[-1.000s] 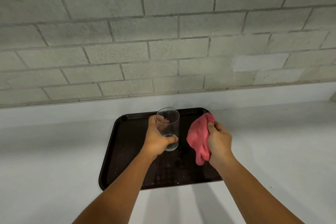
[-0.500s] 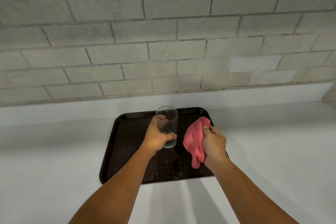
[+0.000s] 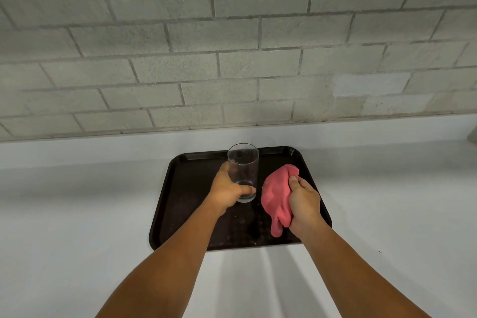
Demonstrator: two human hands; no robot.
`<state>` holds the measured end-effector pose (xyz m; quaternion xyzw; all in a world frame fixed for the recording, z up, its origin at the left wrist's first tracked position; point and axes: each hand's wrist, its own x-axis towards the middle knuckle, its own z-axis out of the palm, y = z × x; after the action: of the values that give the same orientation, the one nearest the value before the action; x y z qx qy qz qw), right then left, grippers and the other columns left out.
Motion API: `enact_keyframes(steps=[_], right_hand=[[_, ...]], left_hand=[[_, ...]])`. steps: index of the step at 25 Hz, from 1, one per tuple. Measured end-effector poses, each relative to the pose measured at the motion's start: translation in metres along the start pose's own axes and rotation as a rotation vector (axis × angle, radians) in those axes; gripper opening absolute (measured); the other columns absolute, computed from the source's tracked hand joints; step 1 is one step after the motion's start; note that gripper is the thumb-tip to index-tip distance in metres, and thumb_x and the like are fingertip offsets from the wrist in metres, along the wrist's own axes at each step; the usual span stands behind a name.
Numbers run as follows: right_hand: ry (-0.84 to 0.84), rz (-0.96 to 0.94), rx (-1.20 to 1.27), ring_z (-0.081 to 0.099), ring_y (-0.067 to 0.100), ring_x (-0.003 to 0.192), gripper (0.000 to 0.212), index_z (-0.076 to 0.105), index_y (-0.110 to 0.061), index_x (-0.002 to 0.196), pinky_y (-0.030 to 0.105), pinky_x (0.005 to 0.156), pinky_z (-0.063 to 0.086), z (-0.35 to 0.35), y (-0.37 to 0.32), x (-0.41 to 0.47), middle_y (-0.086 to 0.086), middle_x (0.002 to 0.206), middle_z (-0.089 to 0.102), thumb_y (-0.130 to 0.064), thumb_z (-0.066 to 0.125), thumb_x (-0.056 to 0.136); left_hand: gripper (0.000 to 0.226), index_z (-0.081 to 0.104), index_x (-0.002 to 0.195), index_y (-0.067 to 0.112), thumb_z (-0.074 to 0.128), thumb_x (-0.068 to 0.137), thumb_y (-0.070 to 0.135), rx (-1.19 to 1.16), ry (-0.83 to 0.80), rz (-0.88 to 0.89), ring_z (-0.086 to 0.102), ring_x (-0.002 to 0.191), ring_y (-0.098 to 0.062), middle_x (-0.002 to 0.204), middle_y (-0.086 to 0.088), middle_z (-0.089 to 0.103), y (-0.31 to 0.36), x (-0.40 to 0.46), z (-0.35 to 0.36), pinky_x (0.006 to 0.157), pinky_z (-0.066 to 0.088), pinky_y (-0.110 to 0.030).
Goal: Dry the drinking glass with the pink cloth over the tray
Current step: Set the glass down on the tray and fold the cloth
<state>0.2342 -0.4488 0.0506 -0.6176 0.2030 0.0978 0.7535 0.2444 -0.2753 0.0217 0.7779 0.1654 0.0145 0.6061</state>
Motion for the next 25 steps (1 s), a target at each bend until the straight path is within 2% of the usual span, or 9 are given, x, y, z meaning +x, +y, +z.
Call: enact_keyframes(steps=[2,5,8,11,13,15,19,21,25], right_hand=[[-0.001,0.009,-0.006,0.063,0.028,0.099,0.026,0.059,-0.023,0.123,0.049,0.093,0.053,-0.001,0.001,0.0,0.007,0.11,0.064,-0.032,0.046,0.102],[0.005,0.029,-0.008,0.064,0.028,0.095,0.023,0.058,-0.021,0.117,0.048,0.092,0.054,-0.005,0.001,-0.002,0.008,0.105,0.065,-0.033,0.046,0.102],[0.002,0.016,-0.014,0.064,0.027,0.092,0.021,0.06,-0.02,0.112,0.046,0.09,0.054,-0.008,0.0,-0.006,0.008,0.101,0.066,-0.031,0.045,0.103],[-0.016,0.0,-0.003,0.064,0.027,0.095,0.022,0.061,-0.019,0.113,0.045,0.089,0.054,-0.008,0.0,-0.012,0.007,0.105,0.065,-0.031,0.046,0.102],[-0.04,0.026,0.014,0.064,0.029,0.1,0.023,0.063,-0.019,0.115,0.05,0.093,0.053,-0.007,0.001,-0.018,0.008,0.109,0.066,-0.031,0.05,0.1],[-0.077,0.059,0.042,0.065,0.032,0.103,0.02,0.065,-0.019,0.114,0.053,0.095,0.053,-0.006,0.003,-0.023,0.011,0.113,0.067,-0.028,0.055,0.098],[-0.149,0.098,0.054,0.065,0.032,0.1,0.015,0.067,-0.02,0.102,0.053,0.094,0.053,0.005,0.007,-0.043,0.01,0.108,0.069,-0.022,0.053,0.099],[-0.175,0.104,0.028,0.065,0.027,0.095,0.012,0.066,-0.021,0.099,0.048,0.09,0.054,0.016,0.01,-0.053,0.005,0.101,0.068,-0.022,0.054,0.099],[-0.243,0.054,-0.039,0.062,0.017,0.085,0.011,0.066,-0.024,0.098,0.032,0.07,0.051,0.051,0.019,-0.077,-0.002,0.095,0.065,-0.023,0.055,0.098]], left_hand=[[0.069,0.052,0.129,0.017,0.083,0.071,-0.004,-0.008,0.021,-0.042,0.062,0.109,-0.019,0.118,-0.001,0.063,0.001,-0.003,0.0,0.075,0.047,-0.018],[0.066,0.054,0.131,0.015,0.08,0.073,-0.004,-0.037,0.066,-0.101,0.062,0.108,-0.019,0.122,-0.004,0.064,0.002,-0.009,0.0,0.082,0.048,-0.025],[0.052,0.058,0.122,0.015,0.079,0.077,0.003,-0.026,0.133,-0.147,0.062,0.096,-0.015,0.113,-0.005,0.065,0.002,-0.018,0.001,0.074,0.049,-0.023],[0.029,0.062,0.109,0.01,0.076,0.083,0.011,0.025,0.23,-0.233,0.062,0.085,-0.016,0.098,-0.005,0.066,0.003,-0.027,0.001,0.08,0.058,-0.035],[0.019,0.067,0.102,0.005,0.071,0.09,0.018,-0.012,0.213,-0.295,0.064,0.075,-0.019,0.09,-0.01,0.068,0.008,-0.04,-0.001,0.073,0.058,-0.035],[0.036,0.07,0.104,0.001,0.064,0.095,0.035,-0.122,0.086,-0.402,0.071,0.082,-0.028,0.095,-0.016,0.074,0.013,-0.054,-0.003,0.074,0.059,-0.037],[0.079,0.067,0.126,0.002,0.039,0.094,0.068,-0.574,-0.3,-0.54,0.066,0.117,-0.042,0.122,-0.024,0.072,0.007,-0.081,-0.005,0.099,0.052,-0.053],[0.075,0.064,0.134,0.007,0.037,0.096,0.066,-0.744,-0.302,-0.518,0.064,0.12,-0.04,0.127,-0.02,0.071,0.002,-0.093,-0.009,0.103,0.048,-0.055],[0.049,0.06,0.136,0.009,0.049,0.1,0.041,-0.815,-0.119,-0.407,0.068,0.113,-0.034,0.126,-0.015,0.072,-0.011,-0.118,-0.039,0.089,0.056,-0.049]])
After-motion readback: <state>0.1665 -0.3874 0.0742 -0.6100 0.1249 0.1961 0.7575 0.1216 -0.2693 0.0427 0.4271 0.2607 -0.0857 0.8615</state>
